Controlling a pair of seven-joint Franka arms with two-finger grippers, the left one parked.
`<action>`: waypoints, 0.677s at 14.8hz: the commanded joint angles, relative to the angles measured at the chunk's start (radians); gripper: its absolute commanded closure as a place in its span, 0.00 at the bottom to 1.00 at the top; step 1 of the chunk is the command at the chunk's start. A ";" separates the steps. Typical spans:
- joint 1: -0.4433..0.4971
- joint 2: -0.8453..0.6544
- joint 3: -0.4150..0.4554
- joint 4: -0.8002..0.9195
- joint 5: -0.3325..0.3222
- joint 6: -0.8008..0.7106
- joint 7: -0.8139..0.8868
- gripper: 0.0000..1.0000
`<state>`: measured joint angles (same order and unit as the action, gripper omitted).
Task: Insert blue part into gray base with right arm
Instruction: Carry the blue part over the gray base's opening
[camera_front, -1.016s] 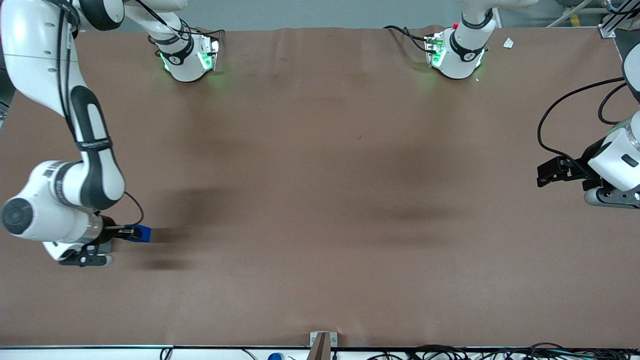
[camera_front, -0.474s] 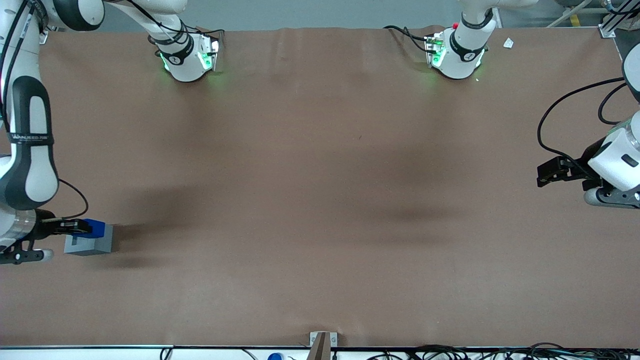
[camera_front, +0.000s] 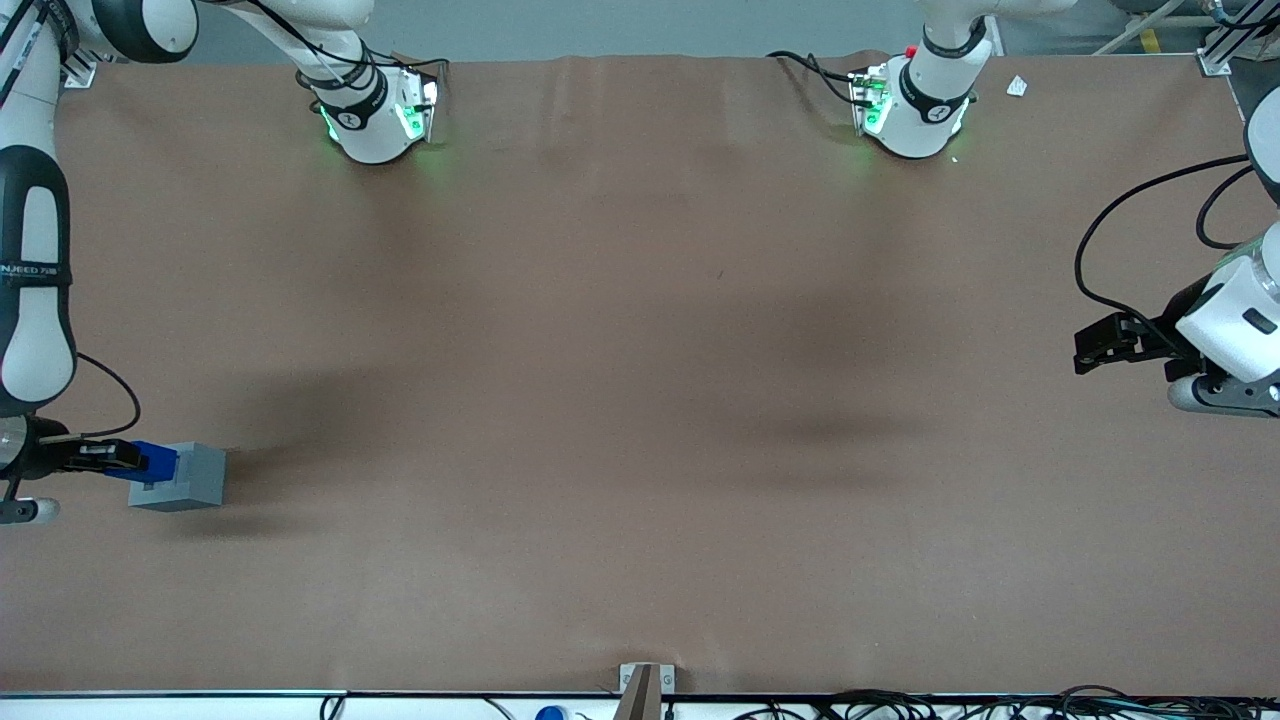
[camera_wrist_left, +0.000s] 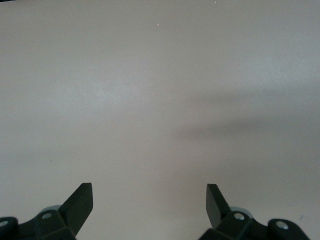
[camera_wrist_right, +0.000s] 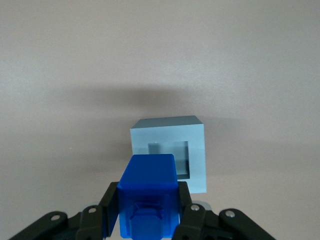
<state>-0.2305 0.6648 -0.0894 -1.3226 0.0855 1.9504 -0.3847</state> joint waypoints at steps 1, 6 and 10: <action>-0.024 0.033 0.014 0.040 0.005 0.001 -0.011 1.00; -0.026 0.062 0.016 0.040 0.007 0.047 -0.011 1.00; -0.026 0.075 0.017 0.040 0.007 0.064 -0.011 1.00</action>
<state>-0.2393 0.7223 -0.0886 -1.3058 0.0859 2.0093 -0.3847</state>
